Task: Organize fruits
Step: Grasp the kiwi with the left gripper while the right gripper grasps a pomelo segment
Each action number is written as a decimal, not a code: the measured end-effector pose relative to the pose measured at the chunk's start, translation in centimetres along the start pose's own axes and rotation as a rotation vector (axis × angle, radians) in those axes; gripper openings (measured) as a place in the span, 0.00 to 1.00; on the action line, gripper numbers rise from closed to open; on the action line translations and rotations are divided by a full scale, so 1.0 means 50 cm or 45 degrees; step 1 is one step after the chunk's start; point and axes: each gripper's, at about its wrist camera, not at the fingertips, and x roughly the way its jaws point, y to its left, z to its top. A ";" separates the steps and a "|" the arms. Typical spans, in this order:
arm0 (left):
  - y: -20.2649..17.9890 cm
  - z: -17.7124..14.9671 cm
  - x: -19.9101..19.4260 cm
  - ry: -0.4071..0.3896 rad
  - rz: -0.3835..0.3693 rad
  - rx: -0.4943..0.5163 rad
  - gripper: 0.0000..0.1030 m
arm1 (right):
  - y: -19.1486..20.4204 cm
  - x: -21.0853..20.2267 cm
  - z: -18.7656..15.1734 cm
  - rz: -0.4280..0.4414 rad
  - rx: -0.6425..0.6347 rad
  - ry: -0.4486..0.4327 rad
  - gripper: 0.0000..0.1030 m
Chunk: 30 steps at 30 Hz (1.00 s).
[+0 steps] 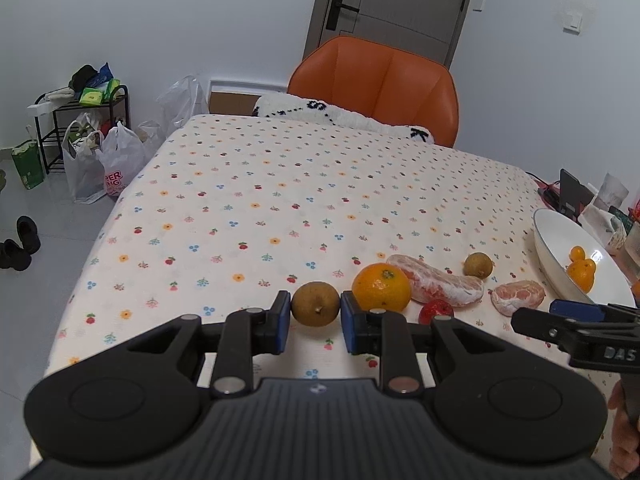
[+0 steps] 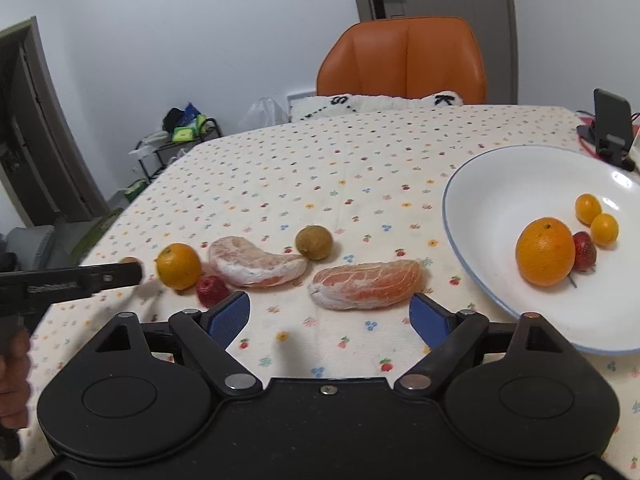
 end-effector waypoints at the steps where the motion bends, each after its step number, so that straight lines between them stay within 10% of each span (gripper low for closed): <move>1: 0.003 0.000 -0.001 -0.001 0.000 -0.002 0.24 | 0.001 0.003 0.001 -0.016 -0.006 -0.003 0.82; 13: 0.019 -0.003 -0.014 0.002 -0.018 -0.034 0.24 | 0.029 0.033 -0.003 -0.138 -0.089 -0.017 0.78; 16: 0.016 -0.002 -0.019 -0.003 -0.023 -0.030 0.24 | 0.030 0.038 -0.003 -0.194 -0.101 -0.032 0.60; 30: -0.042 0.013 -0.047 -0.046 -0.068 0.023 0.24 | 0.016 -0.034 0.006 -0.073 -0.073 -0.104 0.59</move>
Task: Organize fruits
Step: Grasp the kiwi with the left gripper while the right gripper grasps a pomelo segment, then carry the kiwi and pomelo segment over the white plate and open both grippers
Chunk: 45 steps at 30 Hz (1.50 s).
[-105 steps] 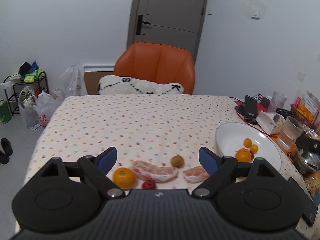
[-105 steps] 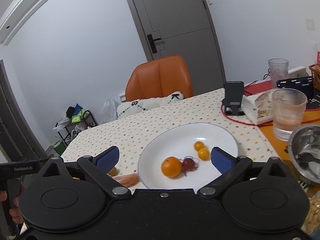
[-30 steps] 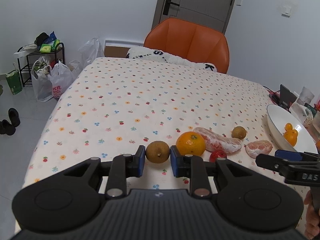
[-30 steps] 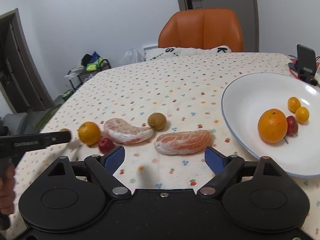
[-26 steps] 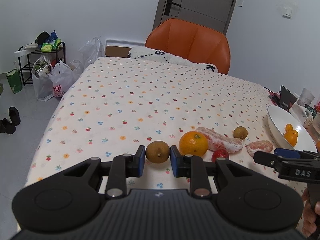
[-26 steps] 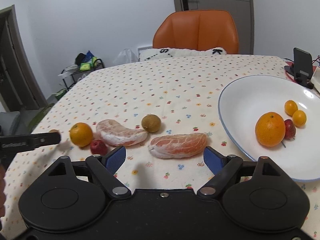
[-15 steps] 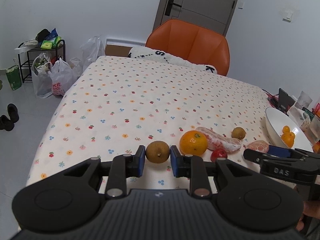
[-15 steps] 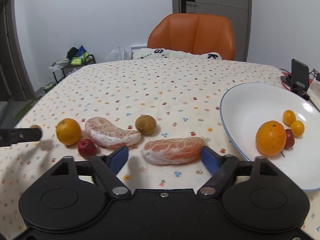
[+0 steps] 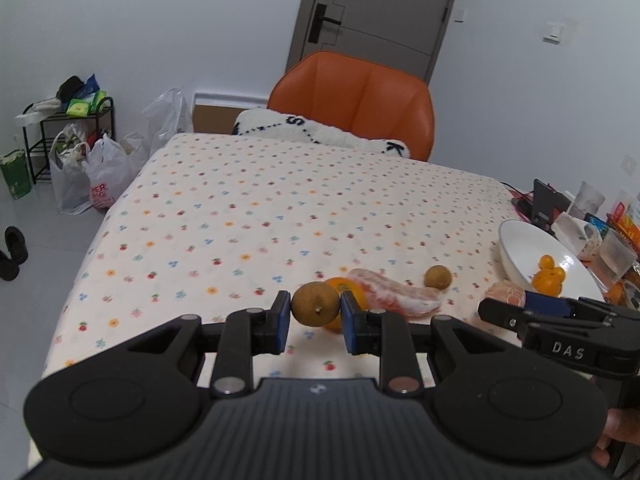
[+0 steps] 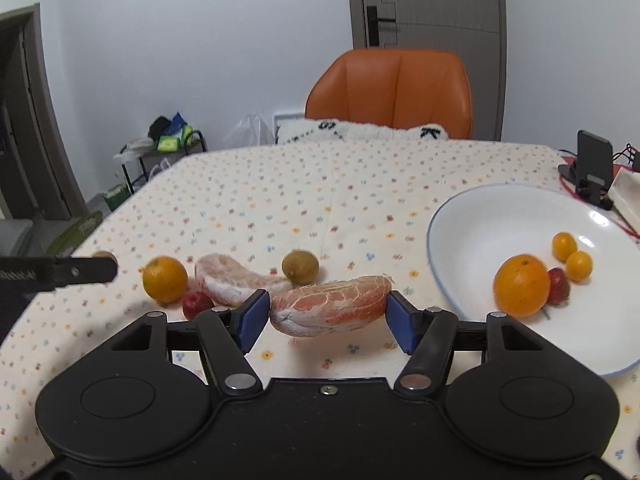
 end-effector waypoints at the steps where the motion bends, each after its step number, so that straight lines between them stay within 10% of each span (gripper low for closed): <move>1: -0.006 0.001 -0.002 -0.003 -0.004 0.006 0.24 | -0.004 -0.008 0.003 0.011 0.008 -0.013 0.59; 45: -0.288 0.015 0.063 0.008 -0.201 0.219 0.24 | -0.288 -0.144 -0.033 -0.263 0.227 -0.152 0.59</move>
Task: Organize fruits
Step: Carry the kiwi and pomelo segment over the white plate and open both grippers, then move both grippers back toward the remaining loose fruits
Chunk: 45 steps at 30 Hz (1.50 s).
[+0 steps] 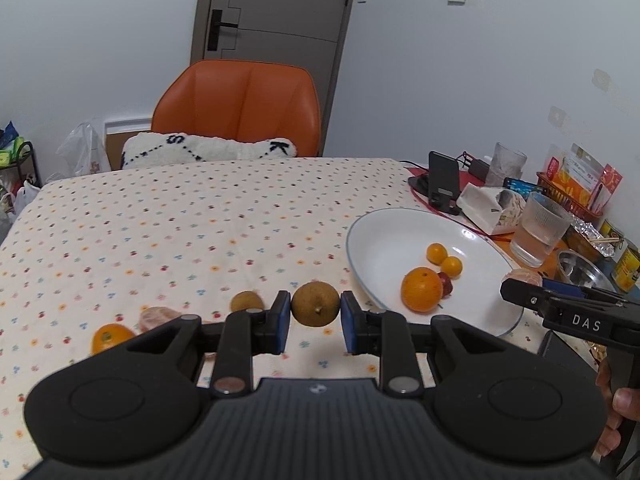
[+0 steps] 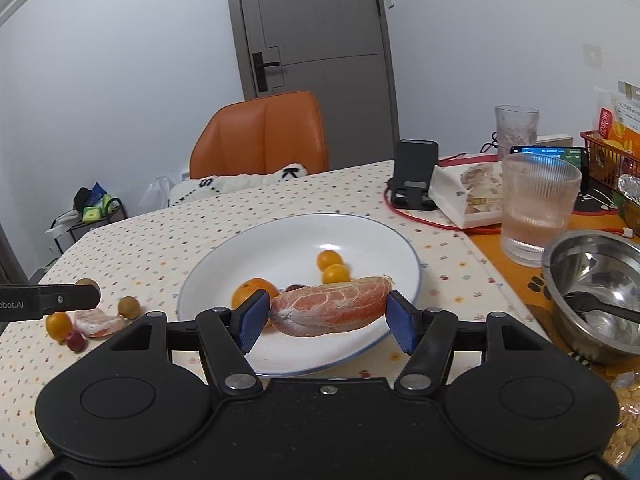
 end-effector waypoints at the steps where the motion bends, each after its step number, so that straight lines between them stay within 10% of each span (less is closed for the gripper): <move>1: -0.005 0.001 0.004 0.002 -0.003 0.002 0.24 | -0.004 0.002 -0.001 -0.003 0.002 0.002 0.59; 45: -0.126 0.027 0.076 0.082 -0.067 0.131 0.30 | -0.045 -0.006 -0.015 0.062 0.072 0.004 0.67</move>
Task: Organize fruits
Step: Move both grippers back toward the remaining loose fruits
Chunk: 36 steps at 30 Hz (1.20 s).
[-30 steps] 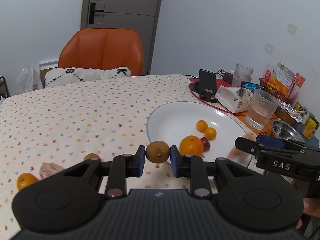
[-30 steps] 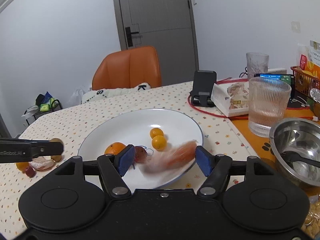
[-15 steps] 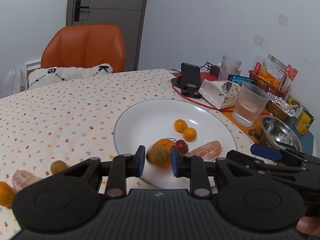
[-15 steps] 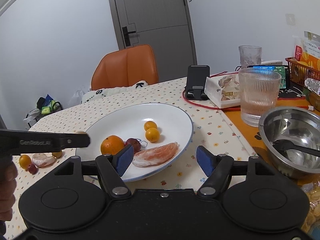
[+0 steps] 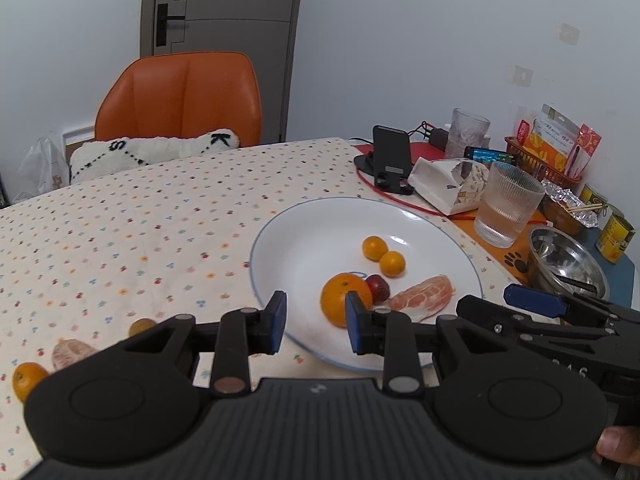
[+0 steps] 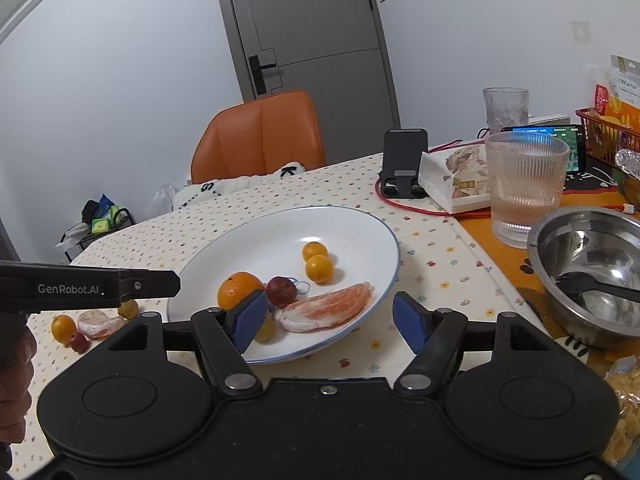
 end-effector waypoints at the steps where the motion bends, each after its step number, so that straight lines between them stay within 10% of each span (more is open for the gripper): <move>1: 0.003 0.000 -0.004 0.000 0.006 0.001 0.33 | 0.003 0.000 0.001 0.006 -0.001 0.000 0.67; 16: 0.081 -0.004 -0.076 -0.047 0.124 -0.072 0.77 | 0.058 -0.004 0.018 0.089 -0.013 0.007 0.75; 36: 0.159 -0.021 -0.134 -0.061 0.189 -0.138 0.85 | 0.130 0.007 0.032 0.209 -0.032 0.058 1.00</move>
